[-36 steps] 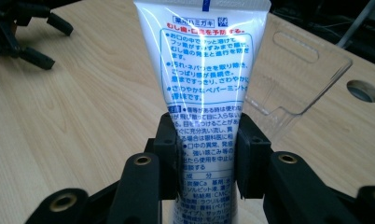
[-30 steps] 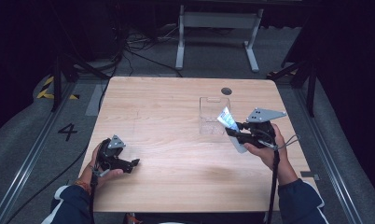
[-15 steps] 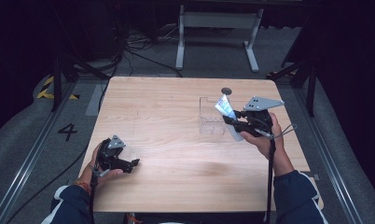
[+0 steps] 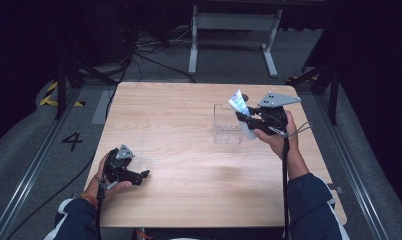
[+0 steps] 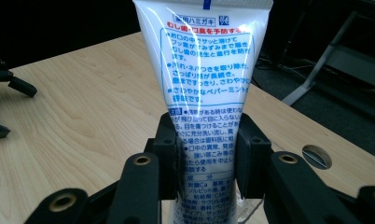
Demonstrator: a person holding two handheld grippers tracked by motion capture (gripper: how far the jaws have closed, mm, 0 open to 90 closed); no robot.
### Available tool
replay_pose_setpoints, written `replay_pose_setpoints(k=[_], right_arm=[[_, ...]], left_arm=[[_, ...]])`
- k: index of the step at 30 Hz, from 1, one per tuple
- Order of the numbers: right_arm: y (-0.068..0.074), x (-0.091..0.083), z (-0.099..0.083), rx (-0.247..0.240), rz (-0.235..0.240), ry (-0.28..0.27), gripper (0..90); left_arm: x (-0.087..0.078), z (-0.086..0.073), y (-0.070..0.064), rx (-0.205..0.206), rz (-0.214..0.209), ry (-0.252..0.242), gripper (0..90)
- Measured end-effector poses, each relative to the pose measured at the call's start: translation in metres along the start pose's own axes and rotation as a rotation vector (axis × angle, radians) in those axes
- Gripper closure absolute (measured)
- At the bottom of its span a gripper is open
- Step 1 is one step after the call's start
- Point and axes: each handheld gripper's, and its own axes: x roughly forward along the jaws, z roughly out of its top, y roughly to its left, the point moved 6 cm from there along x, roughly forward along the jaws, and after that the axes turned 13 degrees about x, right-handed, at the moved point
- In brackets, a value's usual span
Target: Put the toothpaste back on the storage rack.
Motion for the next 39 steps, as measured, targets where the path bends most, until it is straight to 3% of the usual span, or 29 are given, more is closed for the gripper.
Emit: replay_pose_setpoints(k=[22, 39], right_arm=[[-0.013, 0.042, 0.013, 0.016, 0.018, -0.014, 66.5], [-0.032, 0.072, 0.007, 0.058, -0.039, -0.025, 65.9]], left_arm=[[0.000, 0.000, 0.001, 0.014, 0.002, -0.003, 0.6], [0.000, 0.000, 0.002, 0.018, 0.001, -0.003, 0.6]])
